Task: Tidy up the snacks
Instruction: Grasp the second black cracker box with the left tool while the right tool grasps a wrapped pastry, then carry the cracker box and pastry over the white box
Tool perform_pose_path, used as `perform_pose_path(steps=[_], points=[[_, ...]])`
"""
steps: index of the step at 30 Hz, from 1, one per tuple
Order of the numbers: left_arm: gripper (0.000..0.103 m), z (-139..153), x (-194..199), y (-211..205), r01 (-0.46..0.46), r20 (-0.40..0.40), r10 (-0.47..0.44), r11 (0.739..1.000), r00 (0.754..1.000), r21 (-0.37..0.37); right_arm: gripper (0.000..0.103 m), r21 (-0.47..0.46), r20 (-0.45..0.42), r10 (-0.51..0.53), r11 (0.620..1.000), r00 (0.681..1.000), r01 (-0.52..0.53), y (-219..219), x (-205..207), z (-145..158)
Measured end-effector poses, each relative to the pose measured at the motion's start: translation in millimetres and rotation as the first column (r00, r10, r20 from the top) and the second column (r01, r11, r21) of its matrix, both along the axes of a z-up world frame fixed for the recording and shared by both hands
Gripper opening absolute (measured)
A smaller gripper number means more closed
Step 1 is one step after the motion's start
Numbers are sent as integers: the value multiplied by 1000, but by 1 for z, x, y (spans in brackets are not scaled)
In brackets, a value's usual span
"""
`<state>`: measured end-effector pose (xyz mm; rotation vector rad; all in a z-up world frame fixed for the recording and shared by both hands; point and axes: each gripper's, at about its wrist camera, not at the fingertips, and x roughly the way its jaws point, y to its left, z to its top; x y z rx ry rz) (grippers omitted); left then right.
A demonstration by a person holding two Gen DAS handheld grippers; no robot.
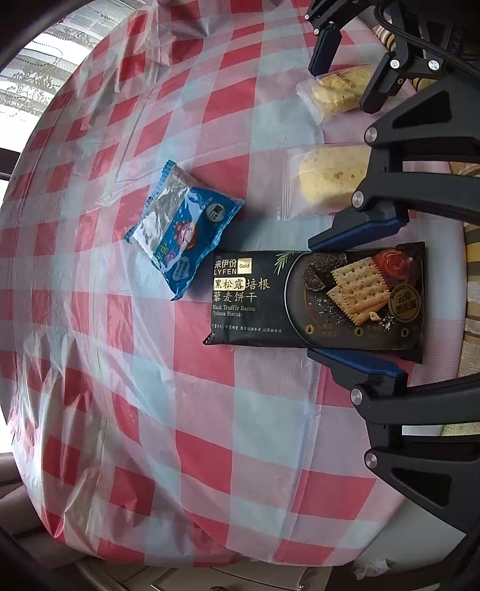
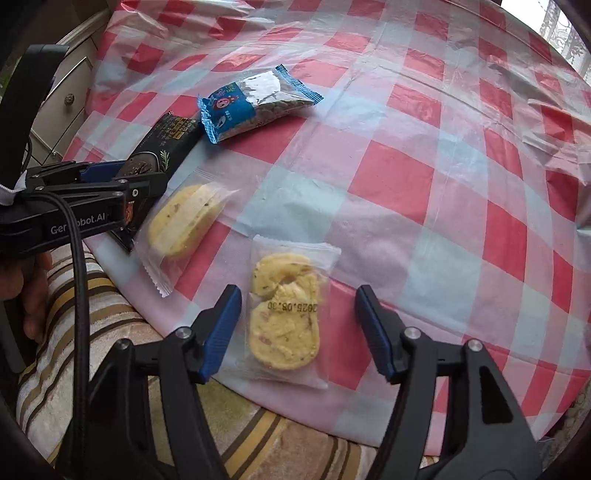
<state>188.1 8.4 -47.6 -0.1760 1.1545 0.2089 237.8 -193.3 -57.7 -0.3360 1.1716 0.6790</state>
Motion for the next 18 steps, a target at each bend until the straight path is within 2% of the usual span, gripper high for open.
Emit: perform_pose_path(steps=[6,8,10,18], points=[[54,0,-4,-3,5,-6,-5,1000,1000,20,70,32,-25,-43,999,999,44,-12,0,1],[54,0,-5,-3,5,-10,-5,1000,1000,18,65,24,-15,-45,999,999,45,-11,0,1],[54,0,-8,-2,2,-11,-1,1000,1000,16,55,18,-3,-50,999,999,50,-12,0,1],[50,-1,-15,-5,-12,13,12,1000,1000,-4,43,79,-29,-78,994,997,80,-27,1,3]])
